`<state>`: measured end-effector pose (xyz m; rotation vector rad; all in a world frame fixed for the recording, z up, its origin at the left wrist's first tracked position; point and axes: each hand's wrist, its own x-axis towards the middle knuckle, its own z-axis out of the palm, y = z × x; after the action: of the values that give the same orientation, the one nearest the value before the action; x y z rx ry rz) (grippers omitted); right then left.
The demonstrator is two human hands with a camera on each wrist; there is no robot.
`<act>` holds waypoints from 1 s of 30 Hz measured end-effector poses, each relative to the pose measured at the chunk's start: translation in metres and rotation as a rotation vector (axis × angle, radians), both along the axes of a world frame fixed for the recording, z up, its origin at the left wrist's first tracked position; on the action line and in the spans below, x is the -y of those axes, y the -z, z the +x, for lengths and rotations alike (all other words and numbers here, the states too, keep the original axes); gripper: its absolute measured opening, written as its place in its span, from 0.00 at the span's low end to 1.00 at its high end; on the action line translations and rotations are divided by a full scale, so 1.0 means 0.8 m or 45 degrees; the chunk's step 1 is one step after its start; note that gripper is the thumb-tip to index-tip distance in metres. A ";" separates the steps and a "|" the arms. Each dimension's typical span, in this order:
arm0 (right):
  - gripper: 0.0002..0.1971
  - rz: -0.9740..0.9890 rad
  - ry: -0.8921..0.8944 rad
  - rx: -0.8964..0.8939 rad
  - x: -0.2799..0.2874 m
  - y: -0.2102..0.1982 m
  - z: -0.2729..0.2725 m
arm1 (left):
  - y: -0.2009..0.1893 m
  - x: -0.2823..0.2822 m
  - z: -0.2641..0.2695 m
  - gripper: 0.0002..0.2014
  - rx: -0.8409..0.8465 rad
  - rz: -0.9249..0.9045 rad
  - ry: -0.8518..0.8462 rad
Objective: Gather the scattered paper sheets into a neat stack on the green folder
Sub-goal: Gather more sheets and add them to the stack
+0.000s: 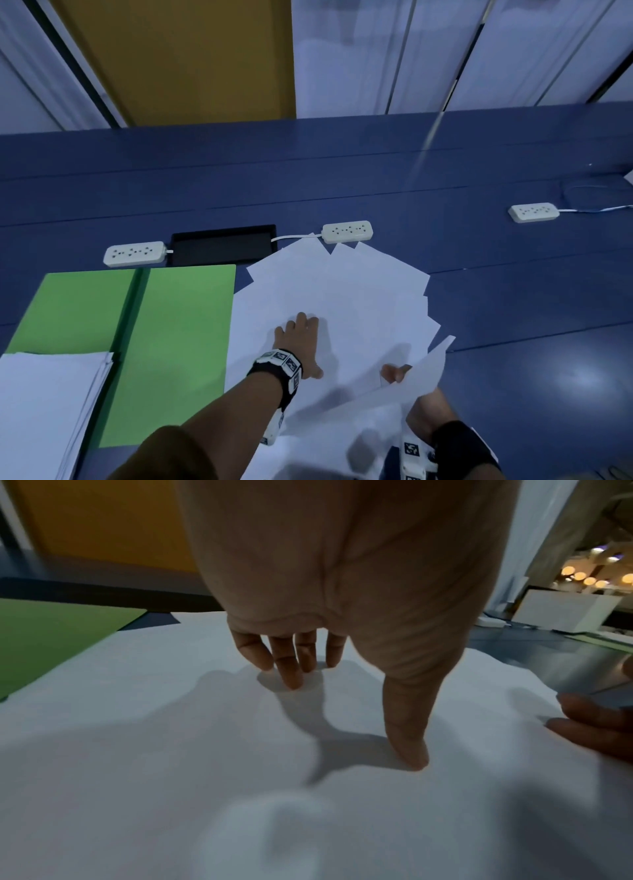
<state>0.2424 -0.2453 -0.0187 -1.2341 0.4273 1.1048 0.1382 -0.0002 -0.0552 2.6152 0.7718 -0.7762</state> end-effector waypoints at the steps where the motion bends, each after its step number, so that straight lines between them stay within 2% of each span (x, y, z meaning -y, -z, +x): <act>1: 0.20 0.039 0.045 -0.011 0.001 0.005 0.000 | 0.000 0.000 0.003 0.61 -0.018 0.034 0.016; 3: 0.22 -0.009 0.061 -0.008 0.004 0.012 0.003 | 0.002 0.000 0.011 0.57 -0.034 0.073 0.025; 8: 0.09 -0.003 0.077 -0.016 0.006 0.013 0.007 | -0.003 0.005 0.016 0.41 -0.063 0.125 0.082; 12: 0.10 0.037 0.060 -0.070 0.008 0.006 0.007 | -0.005 0.005 0.000 0.24 0.206 0.097 0.103; 14: 0.14 0.018 0.083 -0.097 0.010 0.009 0.007 | -0.011 0.005 -0.008 0.16 0.324 0.135 0.126; 16: 0.15 0.016 0.107 -0.103 0.009 0.013 0.006 | -0.020 0.004 -0.010 0.12 0.410 0.157 0.165; 18: 0.16 0.020 0.114 -0.096 0.009 0.013 0.006 | -0.030 0.003 -0.012 0.11 0.450 0.048 0.216; 20: 0.11 0.046 0.136 -0.136 0.010 0.013 0.005 | -0.037 0.001 -0.015 0.09 0.440 -0.241 0.202; 22: 0.08 0.091 0.135 -0.145 0.011 0.008 0.003 | -0.046 0.000 -0.020 0.05 0.456 -0.534 0.110; 24: 0.08 0.027 0.099 -0.072 0.011 0.001 0.003 | -0.054 -0.004 -0.026 0.07 0.595 -0.657 -0.039; 27: 0.26 -0.139 0.079 0.043 0.015 0.000 0.006 | -0.070 -0.017 -0.035 0.11 0.862 -0.772 -0.377; 29: 0.32 -0.146 0.130 0.090 0.018 0.005 0.011 | -0.082 -0.025 -0.042 0.14 1.025 -0.966 -0.649; 30: 0.31 -0.133 0.133 0.110 0.017 0.001 0.012 | -0.089 -0.028 -0.046 0.15 1.102 -1.091 -0.768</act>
<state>0.2523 -0.2589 -0.0198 -1.3311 0.4831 0.9467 0.1010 0.0222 0.0162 1.5409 0.6674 0.2045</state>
